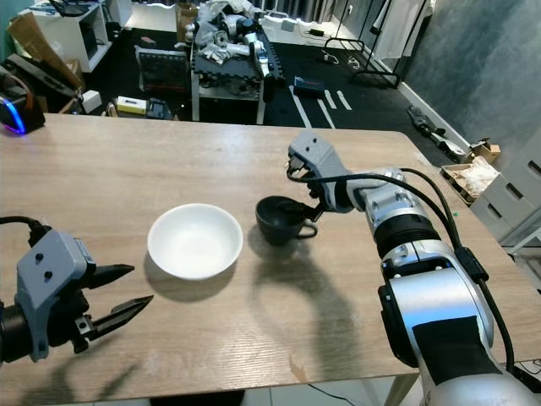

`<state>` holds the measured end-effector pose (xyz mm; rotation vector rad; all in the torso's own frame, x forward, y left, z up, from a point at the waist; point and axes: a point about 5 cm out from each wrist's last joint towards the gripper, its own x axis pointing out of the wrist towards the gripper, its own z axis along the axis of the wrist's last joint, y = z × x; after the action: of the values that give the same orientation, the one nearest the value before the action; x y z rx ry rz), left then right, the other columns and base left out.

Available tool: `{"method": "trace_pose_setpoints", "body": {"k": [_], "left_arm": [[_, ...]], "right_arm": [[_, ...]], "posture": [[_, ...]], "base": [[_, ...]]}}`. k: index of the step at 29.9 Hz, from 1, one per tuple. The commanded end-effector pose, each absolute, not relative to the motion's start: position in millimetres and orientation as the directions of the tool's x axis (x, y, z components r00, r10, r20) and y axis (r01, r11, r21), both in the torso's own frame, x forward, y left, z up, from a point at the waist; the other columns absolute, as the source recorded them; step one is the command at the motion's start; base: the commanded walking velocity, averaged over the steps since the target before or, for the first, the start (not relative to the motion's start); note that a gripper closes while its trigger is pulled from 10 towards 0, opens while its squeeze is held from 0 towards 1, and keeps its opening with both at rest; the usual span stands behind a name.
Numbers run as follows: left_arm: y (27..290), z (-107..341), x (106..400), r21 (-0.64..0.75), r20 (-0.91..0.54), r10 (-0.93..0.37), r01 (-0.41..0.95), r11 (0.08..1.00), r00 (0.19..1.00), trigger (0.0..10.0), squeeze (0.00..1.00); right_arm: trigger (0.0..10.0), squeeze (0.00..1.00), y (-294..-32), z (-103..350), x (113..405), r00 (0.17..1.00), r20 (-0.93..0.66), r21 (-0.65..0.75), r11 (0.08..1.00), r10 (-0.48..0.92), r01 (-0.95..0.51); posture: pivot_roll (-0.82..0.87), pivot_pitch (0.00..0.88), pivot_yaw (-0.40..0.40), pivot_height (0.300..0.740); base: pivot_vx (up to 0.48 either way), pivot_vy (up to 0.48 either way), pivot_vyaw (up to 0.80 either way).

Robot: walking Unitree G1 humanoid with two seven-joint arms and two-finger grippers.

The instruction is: Setting the table

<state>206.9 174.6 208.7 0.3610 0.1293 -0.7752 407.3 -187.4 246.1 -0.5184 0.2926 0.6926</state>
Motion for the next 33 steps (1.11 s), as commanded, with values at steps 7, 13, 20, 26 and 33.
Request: {"method": "trace_pose_setpoints", "body": {"k": [7,13,20,26,33], "left_arm": [[167,210,208,0.265,-0.23,-0.686,0.723,0.638,0.69,10.0,0.0],[164,210,214,0.251,-0.179,-0.663,0.685,0.684,0.727,10.0,0.0],[155,217,236,0.207,-0.021,-0.551,0.543,0.814,0.834,10.0,0.0],[144,217,246,0.146,0.029,-0.483,0.474,0.868,0.875,10.0,0.0],[148,218,261,0.116,0.075,-0.308,0.298,0.947,0.949,10.0,0.0]], "right_arm": [[10.0,0.0,-209,246,406,0.798,-0.364,-0.299,0.751,0.48,-0.589],[10.0,0.0,-225,248,405,0.871,-0.202,-0.126,0.87,0.448,-0.476],[10.0,0.0,-217,237,397,0.931,0.11,0.164,0.918,0.348,-0.362],[10.0,0.0,-193,205,366,0.955,0.238,0.37,0.892,0.179,-0.26],[10.0,0.0,-186,192,313,0.939,0.34,0.435,0.894,-0.052,-0.108]], "posture": [[0.02,0.003,-0.036,0.74],[0.02,0.006,-0.032,0.74],[0.02,0.007,-0.005,0.74],[0.0,0.002,0.016,0.74],[-0.03,0.0,0.042,0.74]], "base": [[0.0,0.0,0.0],[0.0,0.0,0.0],[0.0,0.0,0.0],[0.0,0.0,0.0],[0.0,0.0,0.0]]}}
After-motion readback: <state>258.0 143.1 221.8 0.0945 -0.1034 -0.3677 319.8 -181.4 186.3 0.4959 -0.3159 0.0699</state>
